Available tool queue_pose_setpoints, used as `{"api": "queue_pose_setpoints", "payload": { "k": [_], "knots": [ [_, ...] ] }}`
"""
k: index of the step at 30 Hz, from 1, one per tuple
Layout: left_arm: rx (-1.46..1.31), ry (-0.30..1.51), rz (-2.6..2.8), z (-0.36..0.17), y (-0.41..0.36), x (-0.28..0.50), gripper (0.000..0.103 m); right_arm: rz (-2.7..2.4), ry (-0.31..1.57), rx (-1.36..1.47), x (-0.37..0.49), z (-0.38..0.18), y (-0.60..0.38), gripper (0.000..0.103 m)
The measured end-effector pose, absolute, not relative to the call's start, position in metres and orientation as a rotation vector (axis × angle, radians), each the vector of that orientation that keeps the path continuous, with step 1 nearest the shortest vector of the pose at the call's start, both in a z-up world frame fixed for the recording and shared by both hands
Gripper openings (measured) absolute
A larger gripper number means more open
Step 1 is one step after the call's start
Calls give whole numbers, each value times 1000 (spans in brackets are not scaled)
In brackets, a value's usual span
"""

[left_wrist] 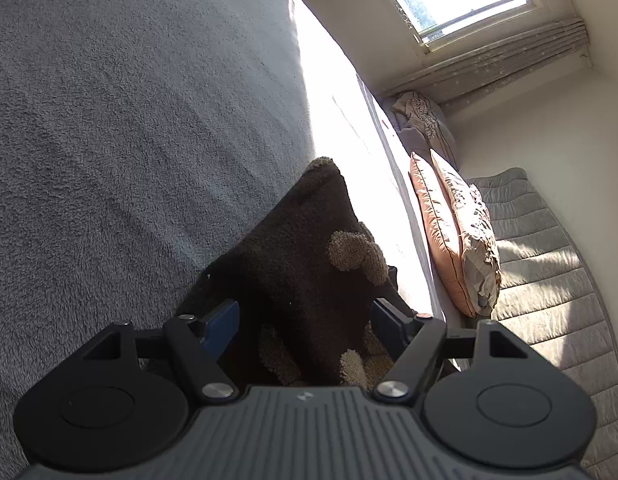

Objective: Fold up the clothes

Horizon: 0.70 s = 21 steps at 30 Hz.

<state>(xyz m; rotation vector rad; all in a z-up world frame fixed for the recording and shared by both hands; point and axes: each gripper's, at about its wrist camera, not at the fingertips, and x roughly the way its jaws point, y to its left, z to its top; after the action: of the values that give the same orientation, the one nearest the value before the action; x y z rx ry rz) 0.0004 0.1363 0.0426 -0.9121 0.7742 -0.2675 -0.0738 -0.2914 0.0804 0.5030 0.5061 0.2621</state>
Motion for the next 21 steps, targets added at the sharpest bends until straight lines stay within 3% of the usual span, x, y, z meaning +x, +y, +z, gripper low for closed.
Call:
{"api": "queue_pose_setpoints", "payload": {
  "k": [15,21],
  "knots": [
    [-1037,690,-253,23,133,35,74,304,535,651,-66,71,-300,12],
    [-924,670,-193,29,139,38,64,184,746,497,-47,41,-282,12]
  ]
}}
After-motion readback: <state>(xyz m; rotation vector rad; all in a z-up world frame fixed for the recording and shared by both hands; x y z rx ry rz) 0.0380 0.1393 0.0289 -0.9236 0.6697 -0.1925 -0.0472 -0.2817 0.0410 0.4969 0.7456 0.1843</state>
